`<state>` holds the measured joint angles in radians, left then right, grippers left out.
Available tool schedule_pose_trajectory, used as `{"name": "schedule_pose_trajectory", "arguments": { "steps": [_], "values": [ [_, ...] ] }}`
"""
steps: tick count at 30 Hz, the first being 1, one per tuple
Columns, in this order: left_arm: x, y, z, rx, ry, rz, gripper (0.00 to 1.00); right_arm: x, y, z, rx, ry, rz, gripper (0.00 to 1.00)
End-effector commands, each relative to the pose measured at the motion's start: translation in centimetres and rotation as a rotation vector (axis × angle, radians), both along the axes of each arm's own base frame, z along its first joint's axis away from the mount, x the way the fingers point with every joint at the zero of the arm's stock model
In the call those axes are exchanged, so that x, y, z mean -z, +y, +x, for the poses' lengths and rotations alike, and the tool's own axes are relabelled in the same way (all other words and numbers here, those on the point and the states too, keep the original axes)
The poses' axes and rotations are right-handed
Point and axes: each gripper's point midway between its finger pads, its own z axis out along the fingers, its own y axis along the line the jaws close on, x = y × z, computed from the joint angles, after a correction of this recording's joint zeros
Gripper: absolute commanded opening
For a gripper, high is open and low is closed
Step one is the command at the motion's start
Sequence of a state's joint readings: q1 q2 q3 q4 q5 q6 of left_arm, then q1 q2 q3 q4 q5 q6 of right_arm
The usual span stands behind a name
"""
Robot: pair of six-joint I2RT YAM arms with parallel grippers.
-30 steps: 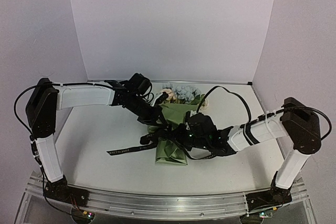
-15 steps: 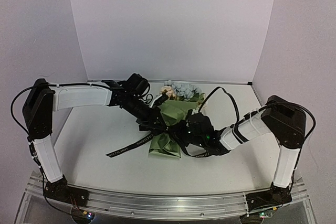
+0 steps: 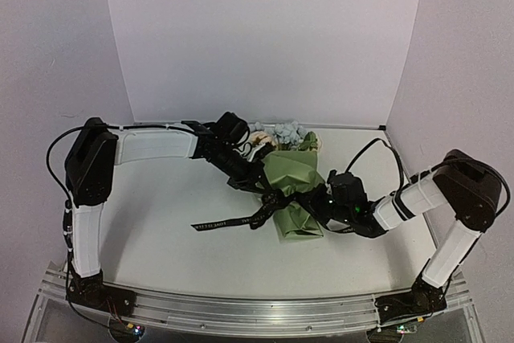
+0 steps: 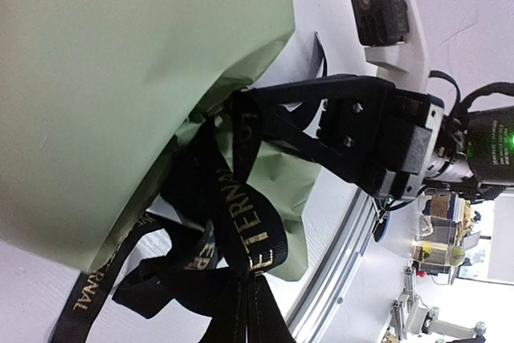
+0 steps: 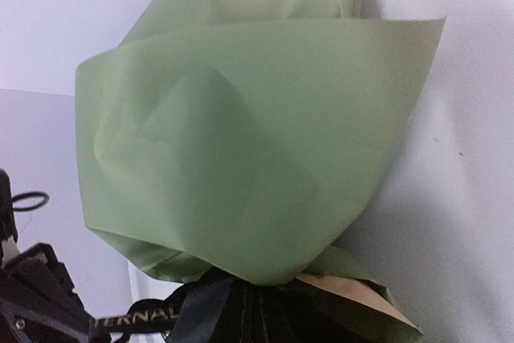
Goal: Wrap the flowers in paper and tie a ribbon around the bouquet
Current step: Cross the half-tied ribbon over the folded bouquet.
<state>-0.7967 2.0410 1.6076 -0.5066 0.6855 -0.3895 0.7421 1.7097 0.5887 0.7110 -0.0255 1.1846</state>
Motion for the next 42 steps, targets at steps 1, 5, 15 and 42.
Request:
{"name": "schedule_pose_trajectory", "arguments": {
  "steps": [1,5,15,42],
  "values": [
    [-1.2,-2.1,0.5,-0.004,0.006,-0.049,0.00,-0.9,-0.7,-2.6,-0.098,0.009,-0.060,0.00],
    [-1.0,-2.4,1.0,-0.016,0.002,-0.046,0.00,-3.2,-1.5,-3.4,-0.131,-0.004,-0.142,0.00],
    [-1.7,-2.7,1.7,-0.008,0.012,-0.063,0.00,-4.3,-1.2,-5.8,-0.133,0.155,-0.178,0.00],
    [-1.8,-1.6,-1.4,0.197,0.100,-0.099,0.00,-4.3,6.3,-0.8,-0.133,0.056,0.166,0.00]
  ]
}}
